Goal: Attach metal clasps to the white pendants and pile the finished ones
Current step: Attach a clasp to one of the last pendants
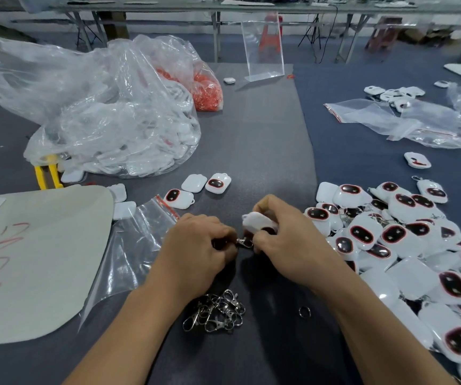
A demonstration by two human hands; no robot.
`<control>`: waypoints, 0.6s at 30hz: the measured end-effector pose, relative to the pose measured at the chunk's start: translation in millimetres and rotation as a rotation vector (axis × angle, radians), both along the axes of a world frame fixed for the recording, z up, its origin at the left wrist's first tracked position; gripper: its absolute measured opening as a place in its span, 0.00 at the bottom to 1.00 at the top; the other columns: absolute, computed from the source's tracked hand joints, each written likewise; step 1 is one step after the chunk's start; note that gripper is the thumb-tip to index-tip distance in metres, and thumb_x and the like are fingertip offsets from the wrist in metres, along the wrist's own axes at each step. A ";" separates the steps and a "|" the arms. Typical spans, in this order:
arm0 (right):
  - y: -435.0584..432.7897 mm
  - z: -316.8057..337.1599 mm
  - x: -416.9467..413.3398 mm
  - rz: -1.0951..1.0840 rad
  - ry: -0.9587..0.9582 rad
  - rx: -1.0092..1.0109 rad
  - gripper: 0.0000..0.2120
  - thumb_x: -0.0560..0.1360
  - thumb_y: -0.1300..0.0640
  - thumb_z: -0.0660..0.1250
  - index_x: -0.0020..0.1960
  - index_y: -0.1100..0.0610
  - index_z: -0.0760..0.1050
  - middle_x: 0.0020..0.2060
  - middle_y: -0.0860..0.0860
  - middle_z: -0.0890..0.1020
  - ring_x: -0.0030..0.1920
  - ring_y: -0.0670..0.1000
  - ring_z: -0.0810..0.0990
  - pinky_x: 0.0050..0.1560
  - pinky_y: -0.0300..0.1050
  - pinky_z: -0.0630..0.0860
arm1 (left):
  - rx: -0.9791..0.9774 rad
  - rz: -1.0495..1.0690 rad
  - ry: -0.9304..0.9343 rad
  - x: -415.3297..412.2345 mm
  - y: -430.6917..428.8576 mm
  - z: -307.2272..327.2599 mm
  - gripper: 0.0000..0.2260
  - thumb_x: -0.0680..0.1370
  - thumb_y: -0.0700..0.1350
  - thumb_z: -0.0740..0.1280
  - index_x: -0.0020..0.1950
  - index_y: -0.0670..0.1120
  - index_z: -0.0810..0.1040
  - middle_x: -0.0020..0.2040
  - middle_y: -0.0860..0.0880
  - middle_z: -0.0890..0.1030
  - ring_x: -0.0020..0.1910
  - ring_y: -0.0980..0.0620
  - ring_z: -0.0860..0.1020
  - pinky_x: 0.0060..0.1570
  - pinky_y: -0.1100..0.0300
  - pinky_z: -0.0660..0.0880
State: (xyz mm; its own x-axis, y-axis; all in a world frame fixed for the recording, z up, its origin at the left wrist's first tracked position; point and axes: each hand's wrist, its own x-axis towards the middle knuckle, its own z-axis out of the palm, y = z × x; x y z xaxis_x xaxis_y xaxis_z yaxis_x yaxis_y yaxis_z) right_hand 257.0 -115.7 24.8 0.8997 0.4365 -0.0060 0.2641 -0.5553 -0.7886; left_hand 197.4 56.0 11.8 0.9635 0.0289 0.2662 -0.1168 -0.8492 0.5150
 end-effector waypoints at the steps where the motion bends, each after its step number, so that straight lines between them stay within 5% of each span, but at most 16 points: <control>1: -0.2 0.2 0.7 0.012 -0.020 -0.013 0.07 0.77 0.59 0.67 0.49 0.47 0.77 0.35 0.45 0.82 0.38 0.46 0.79 0.39 0.44 0.73 | -0.022 -0.003 0.009 0.2 0.7 -0.2 0.08 0.68 0.51 0.68 0.41 0.51 0.86 0.36 0.54 0.80 0.39 0.54 0.75 0.47 0.60 0.66; 4: -2.7 0.2 2.7 -0.012 -0.006 0.025 0.10 0.77 0.59 0.68 0.54 0.45 0.78 0.31 0.44 0.80 0.32 0.42 0.78 0.35 0.36 0.71 | -0.097 -0.002 0.024 1.4 2.5 -1.8 0.07 0.68 0.51 0.69 0.41 0.53 0.86 0.34 0.55 0.79 0.39 0.55 0.76 0.42 0.64 0.67; 10: -5.7 2.4 4.7 0.032 0.059 0.058 0.09 0.77 0.59 0.70 0.50 0.47 0.74 0.26 0.49 0.80 0.24 0.43 0.73 0.28 0.37 0.70 | -0.182 -0.004 0.052 2.9 5.9 -5.7 0.12 0.67 0.50 0.70 0.49 0.61 0.83 0.38 0.59 0.80 0.37 0.61 0.76 0.37 0.72 0.65; 18: -4.7 4.5 3.8 0.053 -0.062 -0.005 0.07 0.77 0.59 0.70 0.48 0.47 0.75 0.28 0.51 0.79 0.28 0.45 0.71 0.33 0.41 0.70 | -0.173 0.008 0.059 2.5 6.9 -6.9 0.08 0.68 0.50 0.70 0.44 0.57 0.86 0.37 0.59 0.80 0.39 0.59 0.77 0.36 0.72 0.65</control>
